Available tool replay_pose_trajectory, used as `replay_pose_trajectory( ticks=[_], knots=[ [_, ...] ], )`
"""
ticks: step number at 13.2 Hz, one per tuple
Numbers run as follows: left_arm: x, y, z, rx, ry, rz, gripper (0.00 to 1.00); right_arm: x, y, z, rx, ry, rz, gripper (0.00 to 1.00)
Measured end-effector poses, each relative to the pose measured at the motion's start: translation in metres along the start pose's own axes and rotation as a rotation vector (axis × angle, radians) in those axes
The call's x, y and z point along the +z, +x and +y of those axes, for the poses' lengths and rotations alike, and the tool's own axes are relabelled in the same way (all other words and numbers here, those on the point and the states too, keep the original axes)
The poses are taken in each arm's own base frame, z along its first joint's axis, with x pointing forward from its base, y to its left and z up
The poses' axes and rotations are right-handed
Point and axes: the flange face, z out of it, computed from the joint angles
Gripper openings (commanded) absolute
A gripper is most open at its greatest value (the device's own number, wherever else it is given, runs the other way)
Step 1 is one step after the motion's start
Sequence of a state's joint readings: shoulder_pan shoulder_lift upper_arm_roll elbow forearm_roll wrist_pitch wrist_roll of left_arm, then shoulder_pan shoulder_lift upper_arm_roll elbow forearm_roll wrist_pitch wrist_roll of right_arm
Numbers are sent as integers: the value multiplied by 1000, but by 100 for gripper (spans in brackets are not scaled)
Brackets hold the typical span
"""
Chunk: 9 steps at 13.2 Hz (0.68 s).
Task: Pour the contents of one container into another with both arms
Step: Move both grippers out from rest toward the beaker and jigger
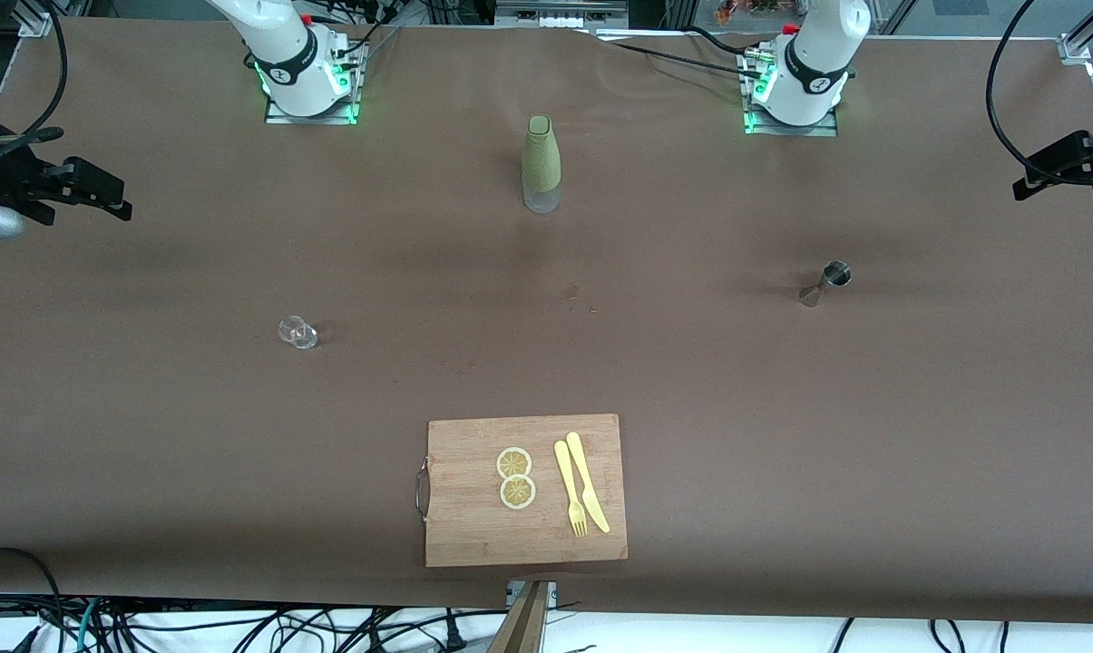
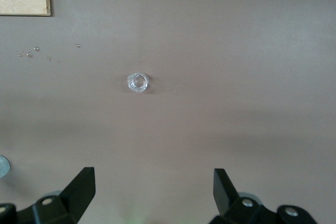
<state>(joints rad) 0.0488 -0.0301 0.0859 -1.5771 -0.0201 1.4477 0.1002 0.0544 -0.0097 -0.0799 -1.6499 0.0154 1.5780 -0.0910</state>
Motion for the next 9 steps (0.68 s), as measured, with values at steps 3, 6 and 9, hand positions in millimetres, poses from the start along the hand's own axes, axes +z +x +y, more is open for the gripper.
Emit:
replay_pose_trajectory(
  ticks=[3, 6, 9],
  knots=[
    [0, 0, -3, 13, -1, -1, 100, 0, 0, 0, 0, 0, 0, 100],
    [-1, -1, -3, 19, -1, 1, 100, -1, 0, 1, 2, 0, 1, 100],
    [-2, -2, -3, 20, 0, 4, 100, 2, 1, 4, 6, 1, -4, 100]
  ],
)
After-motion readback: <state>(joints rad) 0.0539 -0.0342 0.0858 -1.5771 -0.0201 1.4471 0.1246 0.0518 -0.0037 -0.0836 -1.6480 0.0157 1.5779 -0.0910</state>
